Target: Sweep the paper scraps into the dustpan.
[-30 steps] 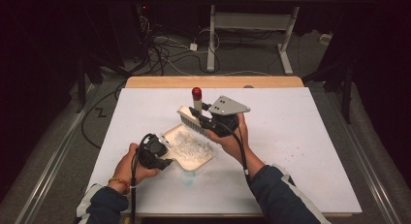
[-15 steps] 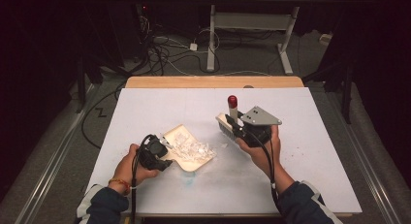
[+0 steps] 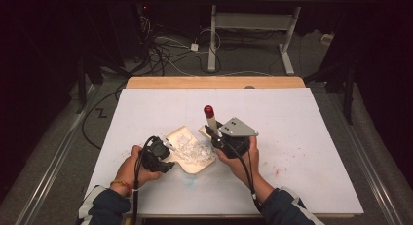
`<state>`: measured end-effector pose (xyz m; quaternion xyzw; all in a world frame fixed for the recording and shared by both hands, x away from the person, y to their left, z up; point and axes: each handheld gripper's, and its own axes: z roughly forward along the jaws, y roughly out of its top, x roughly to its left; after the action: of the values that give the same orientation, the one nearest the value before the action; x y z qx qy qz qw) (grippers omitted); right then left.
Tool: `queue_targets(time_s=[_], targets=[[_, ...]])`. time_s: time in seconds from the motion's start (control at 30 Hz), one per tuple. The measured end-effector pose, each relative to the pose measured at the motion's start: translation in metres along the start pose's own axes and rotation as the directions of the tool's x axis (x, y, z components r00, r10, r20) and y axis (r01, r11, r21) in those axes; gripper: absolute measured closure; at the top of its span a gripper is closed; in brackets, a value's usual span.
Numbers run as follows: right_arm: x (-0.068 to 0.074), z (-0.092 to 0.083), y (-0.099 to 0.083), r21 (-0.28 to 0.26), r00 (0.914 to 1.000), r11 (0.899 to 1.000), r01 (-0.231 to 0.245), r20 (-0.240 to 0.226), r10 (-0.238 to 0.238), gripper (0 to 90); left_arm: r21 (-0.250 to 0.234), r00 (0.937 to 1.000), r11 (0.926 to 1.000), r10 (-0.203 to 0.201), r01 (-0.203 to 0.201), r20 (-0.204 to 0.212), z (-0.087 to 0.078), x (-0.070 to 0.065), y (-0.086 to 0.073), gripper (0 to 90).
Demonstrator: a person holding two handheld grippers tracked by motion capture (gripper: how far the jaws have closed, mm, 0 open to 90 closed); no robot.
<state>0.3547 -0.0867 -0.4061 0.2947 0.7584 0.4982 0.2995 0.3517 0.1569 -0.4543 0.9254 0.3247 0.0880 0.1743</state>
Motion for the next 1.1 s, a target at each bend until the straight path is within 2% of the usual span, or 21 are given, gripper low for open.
queue_targets(time_s=[0.1,0.13,0.37,0.5,0.53,0.57,0.6,0.67,0.8,1.03,1.07,1.1], targets=[[0.005,0.007,0.001,-0.001,0.9999,1.000,-0.006,-0.008,0.006,70.1,-0.001,1.0000,1.0000,-0.004,0.004,0.005,0.001,-0.001,0.000,63.2],[0.009,0.013,0.003,-0.002,0.9996,1.000,-0.012,-0.024,0.012,70.1,-0.005,0.9999,1.0000,-0.006,0.006,0.009,0.001,-0.001,0.000,63.2],[0.016,0.020,0.013,-0.030,0.9981,0.999,-0.018,-0.060,0.016,70.5,-0.011,0.9997,0.9998,-0.015,0.016,0.021,0.002,0.000,0.000,63.2],[0.022,0.022,0.019,-0.054,0.9919,0.998,-0.029,-0.125,0.022,70.7,-0.013,0.9997,0.9998,-0.014,0.014,0.022,0.002,0.000,-0.001,63.2],[0.022,0.022,0.019,-0.054,0.9919,0.998,-0.029,-0.125,0.022,70.7,-0.013,0.9997,0.9998,-0.014,0.014,0.022,0.002,0.000,-0.001,63.2],[0.024,0.022,0.020,-0.057,0.9904,0.998,-0.027,-0.137,0.019,70.7,-0.014,0.9996,0.9998,-0.014,0.015,0.023,0.001,0.001,-0.001,63.2],[0.028,0.022,0.022,-0.058,0.9915,0.998,-0.003,-0.130,-0.004,70.7,-0.015,0.9996,0.9998,-0.016,0.016,0.025,0.001,0.001,-0.001,63.2],[0.028,0.022,0.023,-0.062,0.9919,0.998,0.007,-0.126,-0.015,70.7,-0.017,0.9995,0.9997,-0.019,0.020,0.027,0.001,0.001,-0.002,63.2],[0.021,0.019,0.026,-0.078,0.9915,0.997,-0.001,-0.130,-0.010,70.7,-0.018,0.9994,0.9995,-0.024,0.025,0.025,0.000,0.001,-0.003,63.2],[-0.002,0.010,0.036,-0.094,0.9949,0.995,-0.031,-0.098,0.021,70.7,-0.006,0.9998,0.9998,-0.017,0.017,0.006,-0.004,0.005,-0.011,63.2],[-0.008,0.008,0.037,-0.099,0.9963,0.994,-0.041,-0.079,0.033,70.7,-0.006,0.9998,0.9998,-0.020,0.020,0.006,-0.004,0.006,-0.012,63.2],[-0.008,0.008,0.037,-0.099,0.9963,0.994,-0.041,-0.079,0.033,70.7,-0.005,0.9998,0.9998,-0.020,0.020,0.004,-0.005,0.006,-0.013,63.2]])
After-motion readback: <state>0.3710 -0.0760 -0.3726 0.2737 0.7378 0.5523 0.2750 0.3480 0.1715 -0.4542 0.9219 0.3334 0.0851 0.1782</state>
